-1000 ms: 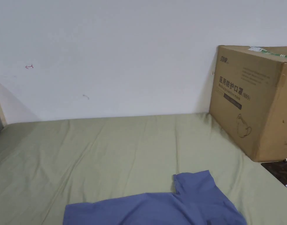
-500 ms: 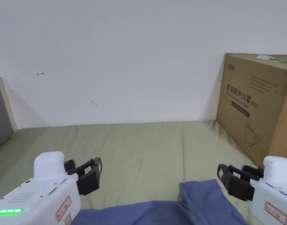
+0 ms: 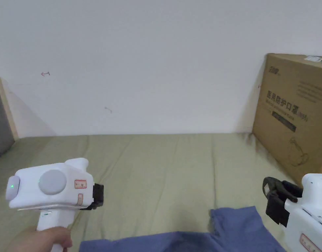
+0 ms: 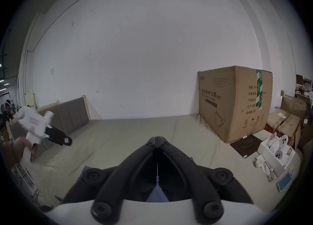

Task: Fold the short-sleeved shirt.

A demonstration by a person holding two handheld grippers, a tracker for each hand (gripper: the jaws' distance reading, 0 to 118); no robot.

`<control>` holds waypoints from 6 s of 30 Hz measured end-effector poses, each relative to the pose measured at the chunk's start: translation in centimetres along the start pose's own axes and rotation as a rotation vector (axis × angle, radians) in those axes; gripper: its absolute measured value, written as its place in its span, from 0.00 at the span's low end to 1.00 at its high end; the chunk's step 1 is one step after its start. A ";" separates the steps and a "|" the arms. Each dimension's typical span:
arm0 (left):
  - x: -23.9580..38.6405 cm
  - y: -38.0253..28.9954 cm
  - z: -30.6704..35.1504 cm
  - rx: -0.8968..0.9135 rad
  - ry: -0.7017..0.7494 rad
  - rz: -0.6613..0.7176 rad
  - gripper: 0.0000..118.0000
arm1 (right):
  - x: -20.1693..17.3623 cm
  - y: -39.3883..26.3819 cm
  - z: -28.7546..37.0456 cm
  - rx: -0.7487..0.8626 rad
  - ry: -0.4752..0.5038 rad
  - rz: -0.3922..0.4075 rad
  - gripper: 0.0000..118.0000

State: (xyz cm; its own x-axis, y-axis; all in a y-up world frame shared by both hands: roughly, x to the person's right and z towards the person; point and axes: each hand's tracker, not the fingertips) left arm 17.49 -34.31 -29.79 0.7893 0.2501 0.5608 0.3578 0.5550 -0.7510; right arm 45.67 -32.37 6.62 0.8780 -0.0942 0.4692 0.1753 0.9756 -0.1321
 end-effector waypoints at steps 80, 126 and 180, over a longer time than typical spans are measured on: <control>0.9 14.2 11.5 0.413 0.132 -0.195 0.01 | 10.0 23.4 -15.8 -0.301 -0.068 -0.024 0.00; -8.6 -20.2 -4.0 -0.052 0.114 -0.003 0.01 | 12.9 -18.0 -0.3 -0.861 -0.072 -0.074 0.00; -2.4 -17.2 8.4 -0.086 -0.037 0.152 0.00 | 1.2 -5.3 10.0 -0.062 0.056 -0.118 0.00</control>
State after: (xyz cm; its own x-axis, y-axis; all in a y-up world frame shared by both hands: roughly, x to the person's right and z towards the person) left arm 5.21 -37.78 -15.32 0.8194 0.3557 0.4495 0.2782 0.4389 -0.8544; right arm 41.31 -35.67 16.63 0.8729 -0.2207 0.4351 0.3047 0.9431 -0.1330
